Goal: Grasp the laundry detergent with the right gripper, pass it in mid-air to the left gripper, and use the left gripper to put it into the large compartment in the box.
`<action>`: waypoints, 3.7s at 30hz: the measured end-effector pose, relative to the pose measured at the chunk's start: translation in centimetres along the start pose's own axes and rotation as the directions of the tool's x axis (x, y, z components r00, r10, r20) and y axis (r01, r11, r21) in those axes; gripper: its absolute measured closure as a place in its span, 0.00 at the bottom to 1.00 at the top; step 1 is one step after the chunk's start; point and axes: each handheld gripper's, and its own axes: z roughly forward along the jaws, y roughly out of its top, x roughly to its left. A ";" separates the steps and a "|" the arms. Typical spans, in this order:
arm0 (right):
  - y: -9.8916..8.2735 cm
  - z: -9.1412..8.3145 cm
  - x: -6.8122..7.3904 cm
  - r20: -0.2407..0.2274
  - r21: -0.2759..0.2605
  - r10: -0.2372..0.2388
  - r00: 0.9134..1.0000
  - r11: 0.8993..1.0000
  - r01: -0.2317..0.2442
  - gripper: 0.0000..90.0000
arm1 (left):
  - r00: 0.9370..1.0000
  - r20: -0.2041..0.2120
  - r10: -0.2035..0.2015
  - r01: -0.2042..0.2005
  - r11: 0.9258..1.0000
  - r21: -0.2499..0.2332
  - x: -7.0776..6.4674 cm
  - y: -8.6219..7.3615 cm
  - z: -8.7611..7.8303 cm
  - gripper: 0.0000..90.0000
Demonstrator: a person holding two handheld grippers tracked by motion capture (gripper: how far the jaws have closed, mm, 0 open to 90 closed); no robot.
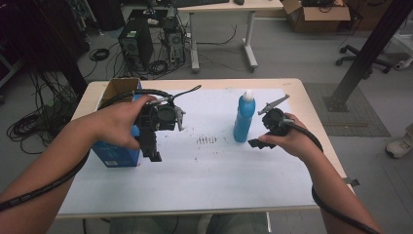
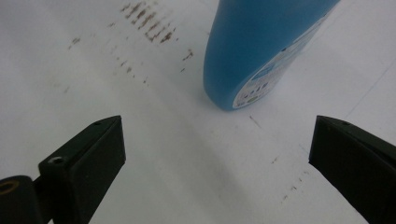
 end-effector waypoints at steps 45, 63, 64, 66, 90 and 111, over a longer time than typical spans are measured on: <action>-1.2 5.2 2.7 0.199 -0.440 0.285 0.938 0.881 -0.175 0.01 | 1.000 0.000 0.005 -0.005 1.000 0.002 0.2 -0.6 -0.2 0.00; -0.6 8.0 3.3 0.282 -0.542 0.393 0.875 0.818 -0.193 0.01 | 1.000 0.001 0.020 -0.020 1.000 -0.006 0.3 -0.8 -0.2 0.00; -0.6 8.1 3.3 0.284 -0.547 0.398 0.872 0.814 -0.193 0.00 | 1.000 0.002 0.021 -0.021 1.000 -0.005 0.3 -0.8 -0.1 0.00; -0.6 8.3 3.3 0.293 -0.555 0.411 0.863 0.808 -0.196 0.00 | 1.000 0.001 0.020 -0.020 1.000 -0.005 0.3 -0.9 -0.1 0.00; -0.3 10.5 2.9 0.305 -0.602 0.472 0.827 0.769 -0.216 0.02 | 1.000 0.000 0.013 -0.013 1.000 -0.013 0.6 -1.7 -0.1 0.00; -0.1 10.8 2.9 0.315 -0.623 0.467 0.826 0.759 -0.191 0.14 | 1.000 0.004 0.012 -0.012 1.000 -0.007 0.8 -1.6 0.1 0.00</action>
